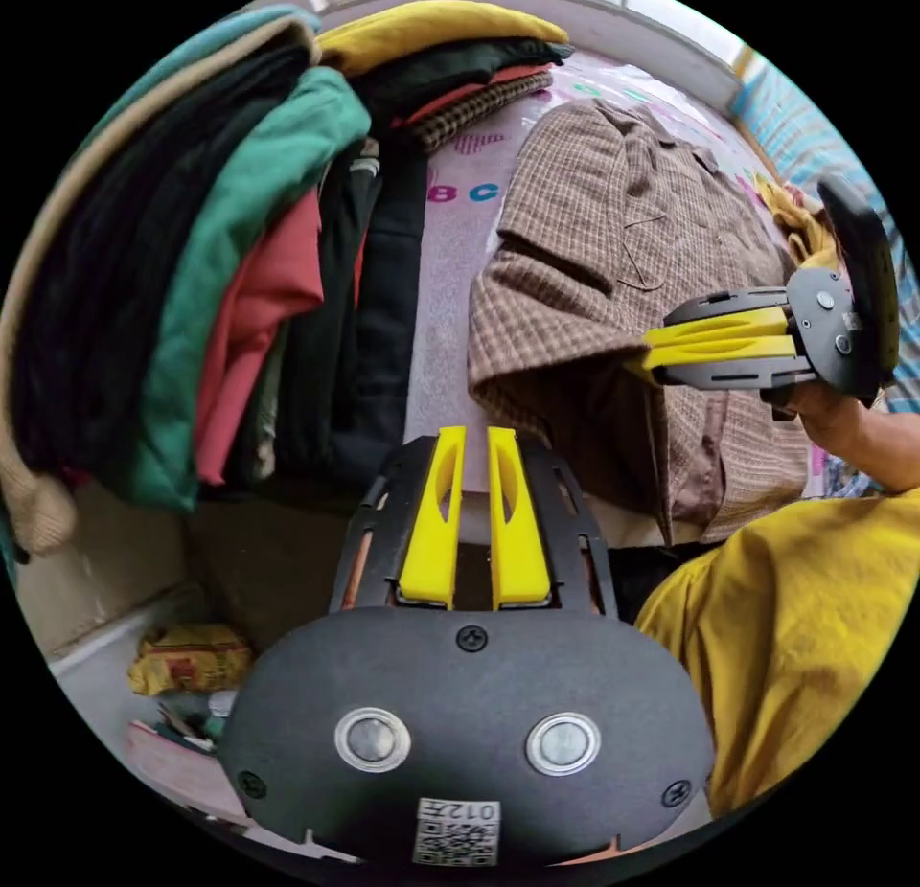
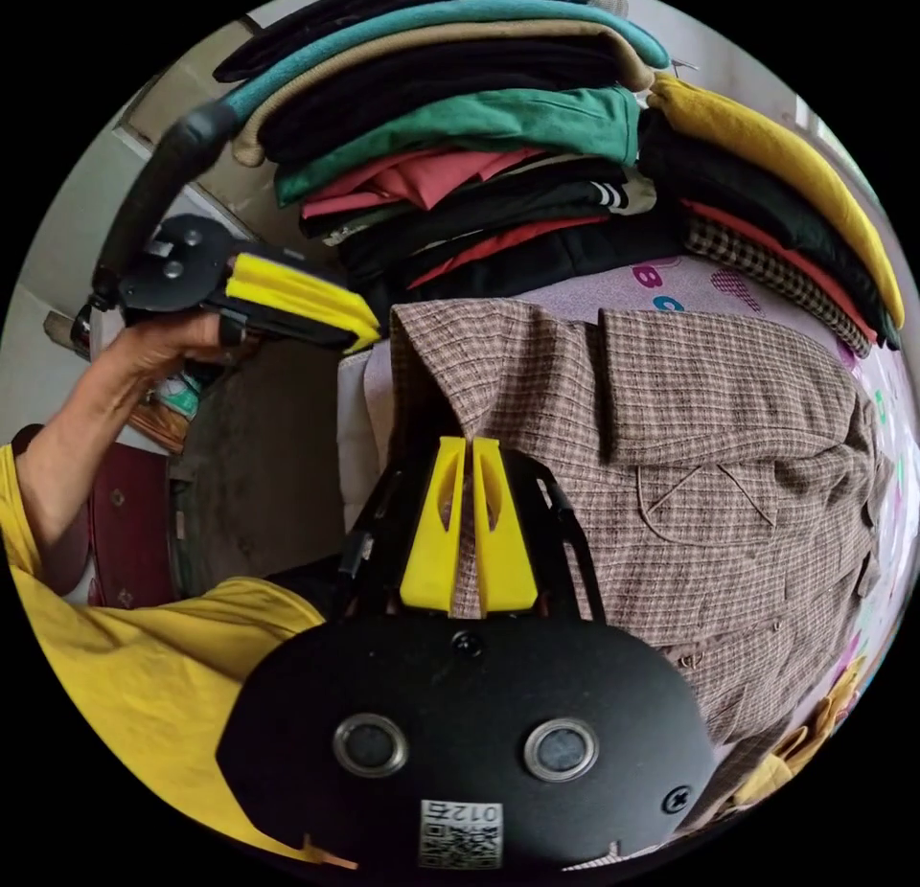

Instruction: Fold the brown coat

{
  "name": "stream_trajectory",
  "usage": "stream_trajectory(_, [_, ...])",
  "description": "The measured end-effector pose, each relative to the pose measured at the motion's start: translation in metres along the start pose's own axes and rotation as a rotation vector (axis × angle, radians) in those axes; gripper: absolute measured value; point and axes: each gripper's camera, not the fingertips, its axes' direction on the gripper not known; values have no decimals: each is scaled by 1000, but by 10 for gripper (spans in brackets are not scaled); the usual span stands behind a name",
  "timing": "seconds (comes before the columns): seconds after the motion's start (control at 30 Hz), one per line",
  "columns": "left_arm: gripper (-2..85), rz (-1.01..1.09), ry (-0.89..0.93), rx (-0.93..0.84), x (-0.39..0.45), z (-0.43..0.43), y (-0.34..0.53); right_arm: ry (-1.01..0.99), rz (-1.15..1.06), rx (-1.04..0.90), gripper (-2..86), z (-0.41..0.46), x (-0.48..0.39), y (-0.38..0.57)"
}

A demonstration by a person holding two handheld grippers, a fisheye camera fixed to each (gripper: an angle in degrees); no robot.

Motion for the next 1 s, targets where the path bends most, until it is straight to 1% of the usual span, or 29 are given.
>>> stream_trajectory(0.07, [54, -63, 80, -8, -7, 20, 10, -18, -11, -13, 21, -3, 3, 3])
stream_trajectory(0.17, [75, -145, 94, -26, -11, 42, 10, -26, -25, -21, 19, -1, 1, 5])
stream_trajectory(0.23, [81, -174, 114, -7, -13, 49, 7, -26, -34, -25, 19, 0, -3, 5])
stream_trajectory(0.37, [75, -178, 215, 47, -15, 53, -3, -29, -39, -24, 19, 3, -10, 2])
stream_trajectory(0.5, [48, -173, 158, 12, -17, 61, -11, -59, -33, -14, 17, -1, -11, 0])
stream_trajectory(0.6, [26, -217, 27, -22, -24, 68, -4, -82, 10, 8, 15, -13, -1, 8])
stream_trajectory(0.63, [18, -250, 0, -25, -31, 70, 4, -87, 28, 16, 15, -21, 6, 15])
stream_trajectory(0.7, [11, -311, 20, 2, -44, 73, 19, -75, 55, 19, 16, -31, 17, 33])
stream_trajectory(0.77, [8, -370, 118, 48, -61, 78, 38, -44, 96, -3, 16, -42, 35, 68])
stream_trajectory(0.83, [8, -397, 157, 81, -68, 80, 45, -1, 133, -29, 17, -47, 48, 99])
stream_trajectory(0.9, [10, -382, 190, 118, -66, 80, 45, 51, 173, -71, 17, -50, 60, 132])
stream_trajectory(1.0, [17, -223, 209, 116, -37, 79, 25, 81, 249, -141, 18, -49, 73, 182])
